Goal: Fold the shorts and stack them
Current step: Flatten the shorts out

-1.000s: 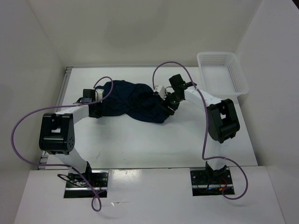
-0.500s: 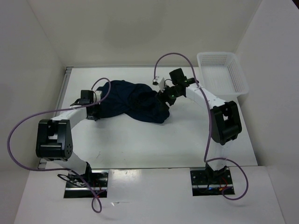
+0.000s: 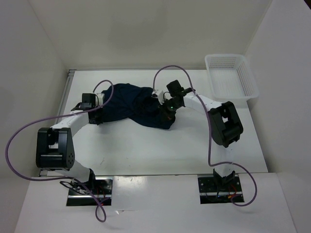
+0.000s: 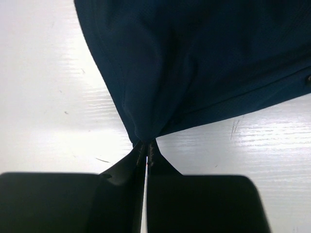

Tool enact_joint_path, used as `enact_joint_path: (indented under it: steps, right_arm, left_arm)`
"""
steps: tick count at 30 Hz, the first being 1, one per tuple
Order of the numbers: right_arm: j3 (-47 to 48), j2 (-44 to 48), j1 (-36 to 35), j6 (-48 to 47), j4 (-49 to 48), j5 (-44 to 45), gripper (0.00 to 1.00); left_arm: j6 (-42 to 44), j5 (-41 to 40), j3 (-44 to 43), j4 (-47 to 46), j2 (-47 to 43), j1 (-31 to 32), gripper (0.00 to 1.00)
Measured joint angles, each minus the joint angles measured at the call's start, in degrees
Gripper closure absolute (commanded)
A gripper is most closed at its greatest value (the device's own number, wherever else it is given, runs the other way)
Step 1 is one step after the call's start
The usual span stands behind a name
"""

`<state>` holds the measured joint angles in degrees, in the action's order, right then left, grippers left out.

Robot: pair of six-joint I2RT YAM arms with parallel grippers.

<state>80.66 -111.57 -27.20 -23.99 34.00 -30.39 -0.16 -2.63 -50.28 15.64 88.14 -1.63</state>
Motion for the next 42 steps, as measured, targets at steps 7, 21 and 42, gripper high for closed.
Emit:
enact_joint_path:
  steps: [7,21,42]
  right_arm:
    - [29.00,-7.69,2.67,4.76,2.29,-1.09,1.00]
    - [37.57,0.79,15.76,5.11,-0.68,-4.28,1.00]
    - [-26.80,29.31,5.88,-26.40,9.03,10.27,0.34]
  left_arm:
    - [-0.02,-1.14,-14.71,2.36,0.72,-5.01,1.00]
    - [-0.24,0.55,-22.64,-2.25,-11.21,-8.44,1.00]
    - [0.07,4.96,9.84,28.37,-30.93,2.08,0.44]
